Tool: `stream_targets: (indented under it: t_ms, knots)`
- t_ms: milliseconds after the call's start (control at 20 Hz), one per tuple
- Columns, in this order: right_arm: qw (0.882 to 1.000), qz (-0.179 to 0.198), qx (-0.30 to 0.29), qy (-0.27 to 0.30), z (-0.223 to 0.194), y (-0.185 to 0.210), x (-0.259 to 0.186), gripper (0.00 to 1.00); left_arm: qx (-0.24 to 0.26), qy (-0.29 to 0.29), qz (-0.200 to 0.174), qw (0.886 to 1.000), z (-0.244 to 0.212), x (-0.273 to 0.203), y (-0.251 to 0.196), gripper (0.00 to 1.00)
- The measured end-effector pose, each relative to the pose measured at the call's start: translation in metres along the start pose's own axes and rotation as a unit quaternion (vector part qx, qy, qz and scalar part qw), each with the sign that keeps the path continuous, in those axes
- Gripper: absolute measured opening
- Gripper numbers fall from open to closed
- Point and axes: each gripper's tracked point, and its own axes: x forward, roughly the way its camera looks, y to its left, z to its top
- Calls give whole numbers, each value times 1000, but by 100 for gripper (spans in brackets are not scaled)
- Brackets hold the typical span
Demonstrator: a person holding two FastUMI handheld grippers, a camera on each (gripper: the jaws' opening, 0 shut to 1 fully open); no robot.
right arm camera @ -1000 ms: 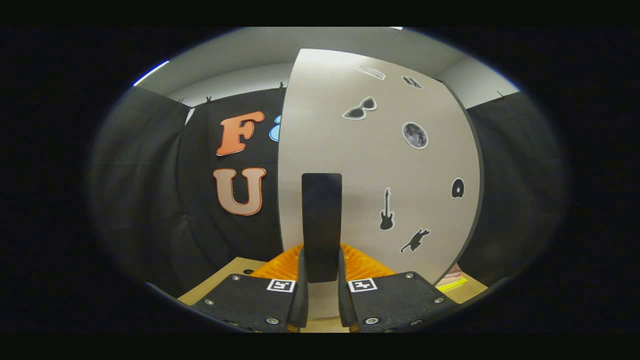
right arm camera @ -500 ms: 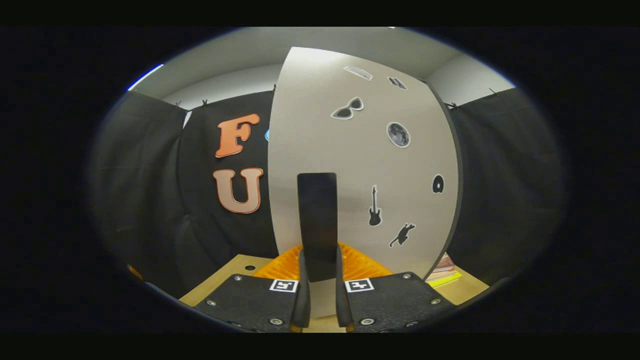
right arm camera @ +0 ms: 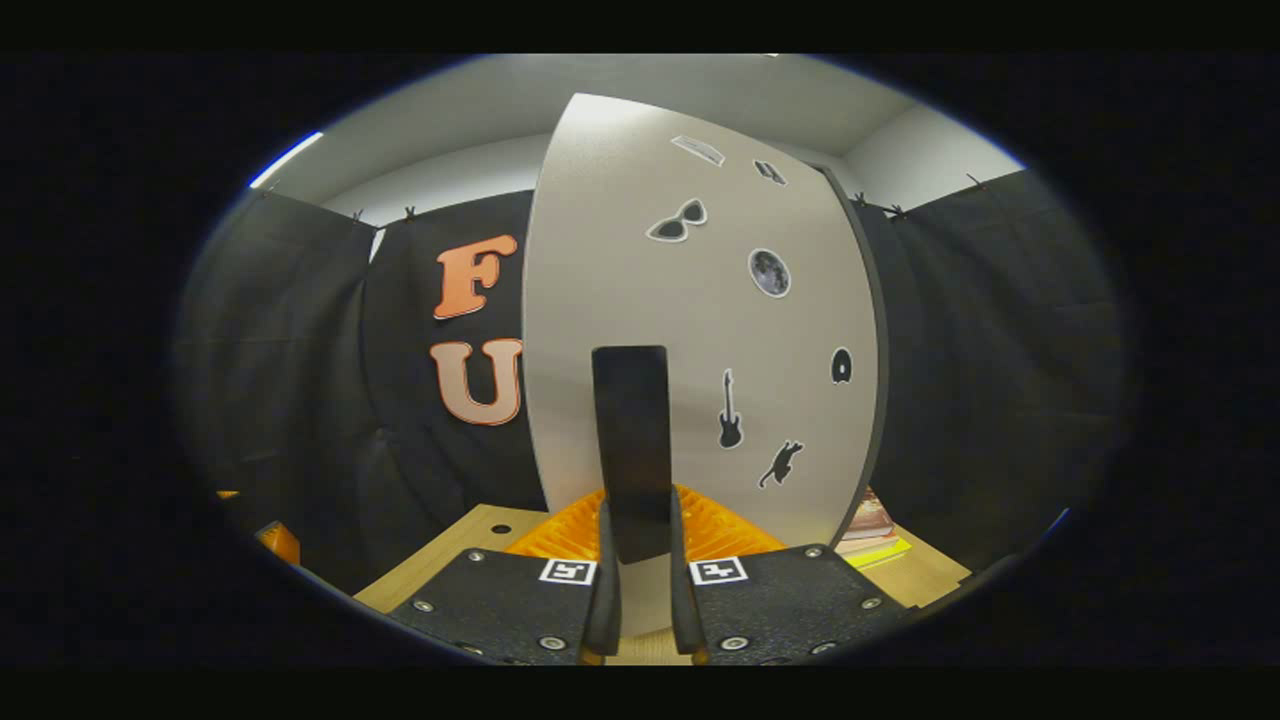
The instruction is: Open the cabinet door with the right hand, grasp the bottle in the cabinet with the left hand and place it on the coaster, then close the cabinet door with the right hand.
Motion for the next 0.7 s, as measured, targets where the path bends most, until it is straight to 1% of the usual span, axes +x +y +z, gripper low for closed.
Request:
stream_targets:
  t_ms: [50, 100, 150, 200, 300, 350, 450, 500, 550, 600, 650, 700]
  knots:
    - [1000, 0, 1, 0, 1, -2, -2, 20, 0, 0, -2, 1000, -1, -2, -3, 94]
    - [1000, 0, 2, 1, 0, -2, -3, 18, 1, 0, -4, 1000, -1, -3, -4, 95]
    - [1000, 0, 3, 1, 0, -3, -4, 19, 1, 1, -6, 1000, 0, -3, -7, 97]
    - [1000, 0, 3, 1, 0, -4, -5, 18, 0, 1, -9, 1000, 0, -3, -10, 96]
    - [1000, 0, 3, 1, 0, -6, -7, 20, 0, 1, -16, 1000, 1, -4, -19, 94]
    - [1000, -1, 2, 0, 0, -7, -8, 20, 2, 0, -20, 1000, 2, -5, -23, 96]
    - [1000, -2, 0, 1, 0, -10, -9, 19, 5, -3, -27, 1000, 4, -8, -32, 96]
    - [1000, -4, 2, 1, 0, -11, -11, 19, 5, -3, -31, 999, 5, -10, -36, 99]
    - [1000, -6, 2, 0, 0, -12, -12, 20, 4, -4, -35, 999, 5, -10, -40, 94]
    - [1000, -8, 3, 1, 0, -13, -12, 19, 5, -5, -37, 999, 6, -11, -42, 99]
    - [1000, -10, 5, 0, 0, -15, -13, 17, 5, -5, -39, 999, 6, -13, -45, 94]
    - [1000, -13, 4, 0, 0, -16, -15, 19, 5, -6, -41, 999, 7, -14, -47, 94]
